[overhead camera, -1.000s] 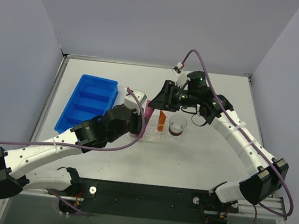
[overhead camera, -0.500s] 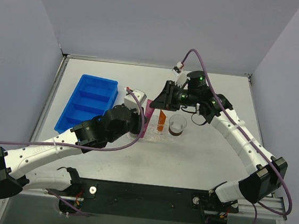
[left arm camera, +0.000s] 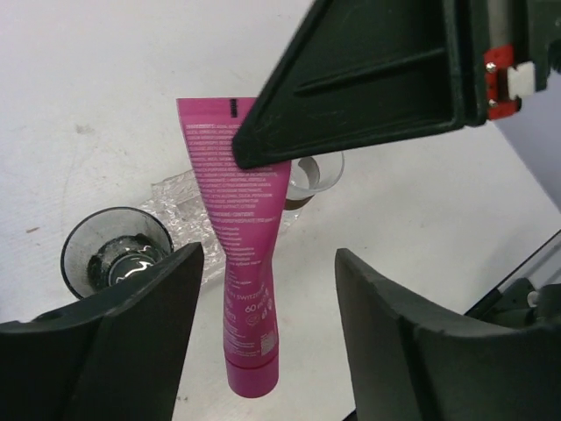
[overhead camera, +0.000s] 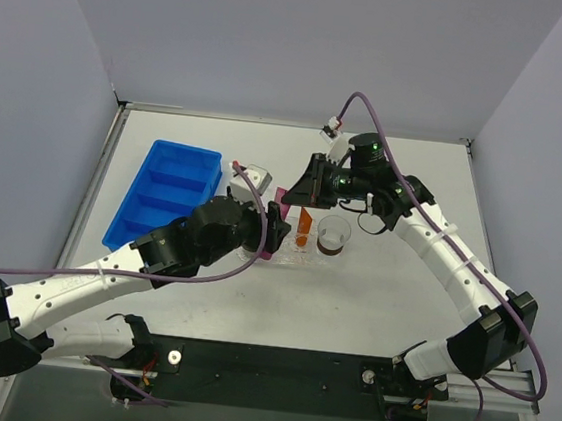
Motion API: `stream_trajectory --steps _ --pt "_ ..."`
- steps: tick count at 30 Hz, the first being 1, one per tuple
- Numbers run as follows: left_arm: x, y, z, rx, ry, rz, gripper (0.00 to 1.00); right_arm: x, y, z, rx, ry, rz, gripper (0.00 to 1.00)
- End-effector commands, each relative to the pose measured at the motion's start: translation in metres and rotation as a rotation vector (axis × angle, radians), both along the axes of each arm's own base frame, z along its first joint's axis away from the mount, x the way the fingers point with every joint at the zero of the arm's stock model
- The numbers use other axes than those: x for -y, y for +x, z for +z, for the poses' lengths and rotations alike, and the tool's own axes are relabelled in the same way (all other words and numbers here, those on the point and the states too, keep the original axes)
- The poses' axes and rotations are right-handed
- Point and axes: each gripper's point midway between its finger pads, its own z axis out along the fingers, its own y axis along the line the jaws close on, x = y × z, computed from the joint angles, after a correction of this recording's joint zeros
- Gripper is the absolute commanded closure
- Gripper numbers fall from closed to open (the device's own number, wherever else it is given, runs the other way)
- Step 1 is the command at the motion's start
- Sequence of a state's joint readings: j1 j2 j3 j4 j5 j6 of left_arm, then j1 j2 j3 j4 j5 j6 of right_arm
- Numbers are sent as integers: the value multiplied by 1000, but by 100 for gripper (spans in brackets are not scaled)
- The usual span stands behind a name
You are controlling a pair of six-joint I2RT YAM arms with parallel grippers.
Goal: Prepare toiletry sets of a toothbrush and toothpaste on the tray
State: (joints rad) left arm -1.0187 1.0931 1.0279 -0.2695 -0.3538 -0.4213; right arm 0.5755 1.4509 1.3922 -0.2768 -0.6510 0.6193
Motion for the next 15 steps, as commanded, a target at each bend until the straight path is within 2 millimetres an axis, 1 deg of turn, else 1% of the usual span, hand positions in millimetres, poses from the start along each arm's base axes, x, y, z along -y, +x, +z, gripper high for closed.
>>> stream_trajectory --steps 1,2,3,4,5,6,7,8,9,10,11,12,14,15 --pt "-8 10 31 -4 -203 5 24 8 -3 30 105 46 4 100" --pt "-4 2 33 -36 -265 -56 21 11 -4 35 122 58 4 100" --pt "-13 10 34 -47 -293 -47 20 12 -4 37 129 66 6 100" --pt "-16 9 37 -56 -322 -63 19 12 -4 40 145 84 13 100" --pt "-11 2 39 -81 -355 -126 19 14 -7 47 152 111 32 100" --pt "-13 2 41 -84 -371 -141 18 14 -8 51 154 132 36 100" --pt "-18 5 47 -77 -392 -143 18 14 -9 59 180 162 49 100" --pt "-19 4 53 -76 -422 -163 17 15 -11 64 191 180 60 100" --pt "-14 -3 55 -93 -437 -225 17 15 -16 69 192 208 94 100" --pt "-16 -1 57 -101 -449 -240 17 15 -17 75 211 231 112 100" --pt "-14 -2 66 -95 -486 -269 17 14 -20 79 212 245 132 100" --pt "-10 -11 70 -109 -501 -334 17 14 -26 83 210 264 169 100" --pt "-5 -13 76 -120 -537 -379 17 14 -30 88 208 282 197 100" --pt "-2 -19 78 -133 -543 -427 17 13 -33 90 208 290 211 100"
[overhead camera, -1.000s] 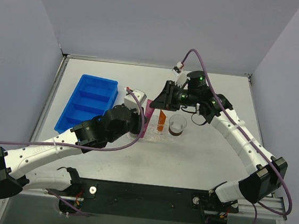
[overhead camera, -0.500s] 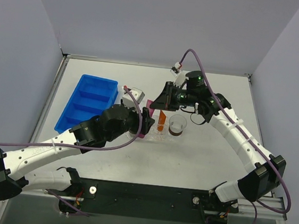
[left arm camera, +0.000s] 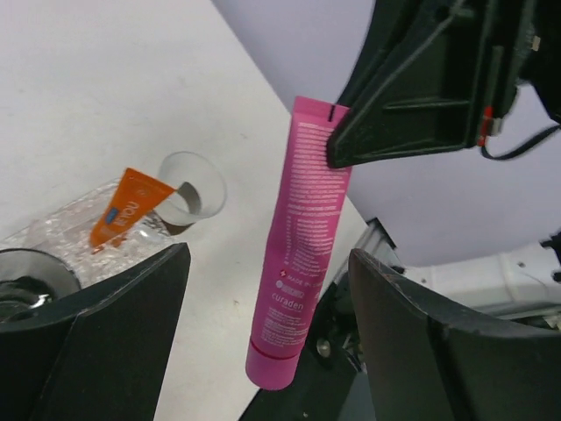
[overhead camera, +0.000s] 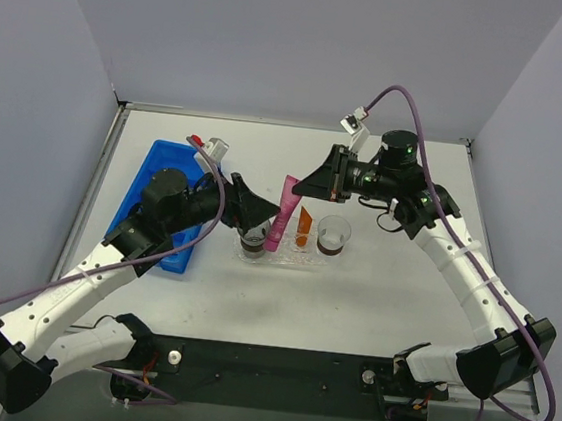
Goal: Prepare toiletry sets of a toothbrush and toothpaste on the tray
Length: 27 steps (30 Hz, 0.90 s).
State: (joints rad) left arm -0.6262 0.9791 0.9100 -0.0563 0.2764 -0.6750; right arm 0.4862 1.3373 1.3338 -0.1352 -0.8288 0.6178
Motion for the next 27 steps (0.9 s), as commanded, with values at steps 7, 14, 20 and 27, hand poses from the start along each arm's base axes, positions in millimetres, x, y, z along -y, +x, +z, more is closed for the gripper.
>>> stream_trajectory --steps 7,14,20,27 --pt "39 -39 41 9 -201 -374 17 -10 -38 57 103 188 222 100" --pt "42 -40 41 -8 -224 -399 44 -14 -42 56 103 192 246 100" --pt "43 -40 38 -20 -222 -401 63 -13 -39 49 99 172 227 100" --pt "46 -39 27 -48 -185 -414 85 -11 -36 48 107 154 205 91"
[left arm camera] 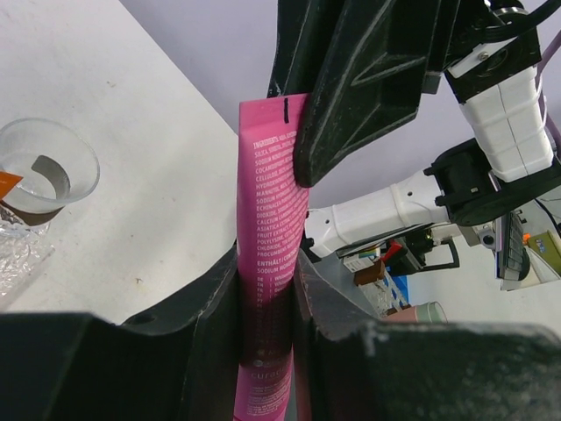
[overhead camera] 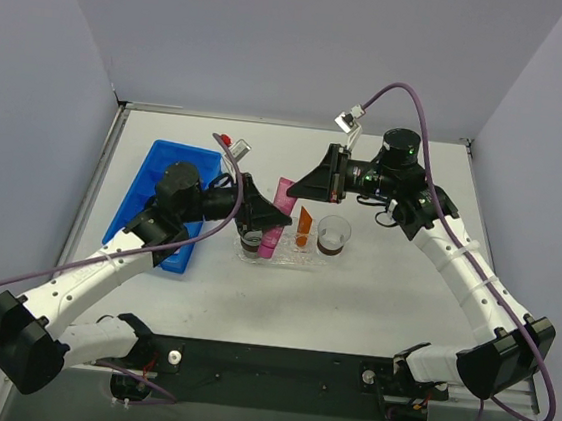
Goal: Prepare toiletry sets of a toothbrush and toothpaste on the tray
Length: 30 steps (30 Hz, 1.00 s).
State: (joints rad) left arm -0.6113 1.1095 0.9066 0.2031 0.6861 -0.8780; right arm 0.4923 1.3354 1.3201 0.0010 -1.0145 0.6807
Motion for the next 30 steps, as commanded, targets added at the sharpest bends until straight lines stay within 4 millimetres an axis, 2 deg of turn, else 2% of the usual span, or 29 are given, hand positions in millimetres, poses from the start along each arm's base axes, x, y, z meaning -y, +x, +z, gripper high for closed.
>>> stream_trajectory --steps 1,5,7,10,18,21,22,24,25,27,28,30 --pt "2 -1 11 61 -8 -31 85 1 -11 22 84 37 28 84" --pt "3 -1 1 74 57 -42 85 2 -8 26 99 32 16 67" --pt "4 -3 -8 68 100 -56 85 3 -8 23 86 10 11 64" --pt "5 -4 -11 67 118 -61 85 3 -8 14 81 -28 19 63" --pt "7 -6 -9 75 111 -68 85 3 -8 -4 42 -60 28 77" --pt "9 -5 -10 71 113 -73 84 1 -9 -4 35 -59 41 92" --pt "9 -5 -10 69 114 -72 82 0 -9 -3 39 -57 42 100" --pt "9 -4 -11 69 118 -64 74 1 -9 -1 45 -56 37 100" --pt "8 -1 -10 75 119 -49 63 1 -7 0 55 -59 27 100" --pt "5 2 -9 86 131 -14 48 5 -6 5 89 -65 -8 100" --pt "0 12 -16 81 165 53 41 8 1 3 106 -82 -58 100" --pt "-12 20 -17 90 198 136 35 18 3 11 184 -101 -120 100"
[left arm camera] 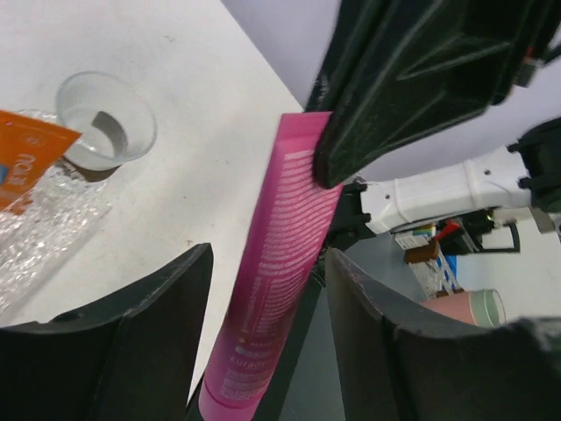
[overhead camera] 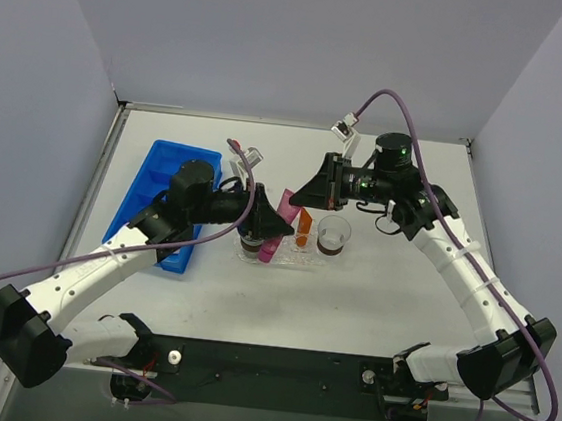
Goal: Prepare toiletry sets of a toothbrush and toothpaste on the tray
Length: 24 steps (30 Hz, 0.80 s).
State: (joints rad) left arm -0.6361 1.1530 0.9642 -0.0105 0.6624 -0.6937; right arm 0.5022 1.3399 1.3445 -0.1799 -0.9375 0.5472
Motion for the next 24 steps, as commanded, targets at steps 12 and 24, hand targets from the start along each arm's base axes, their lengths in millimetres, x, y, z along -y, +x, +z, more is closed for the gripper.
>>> stream_trajectory --steps 12,24 --pt "-120 57 -5 134 233 687 3 63 24 30 493 -192 -381 100" --pt "-155 69 -31 38 319 828 3 22 33 -18 669 -318 -323 100"
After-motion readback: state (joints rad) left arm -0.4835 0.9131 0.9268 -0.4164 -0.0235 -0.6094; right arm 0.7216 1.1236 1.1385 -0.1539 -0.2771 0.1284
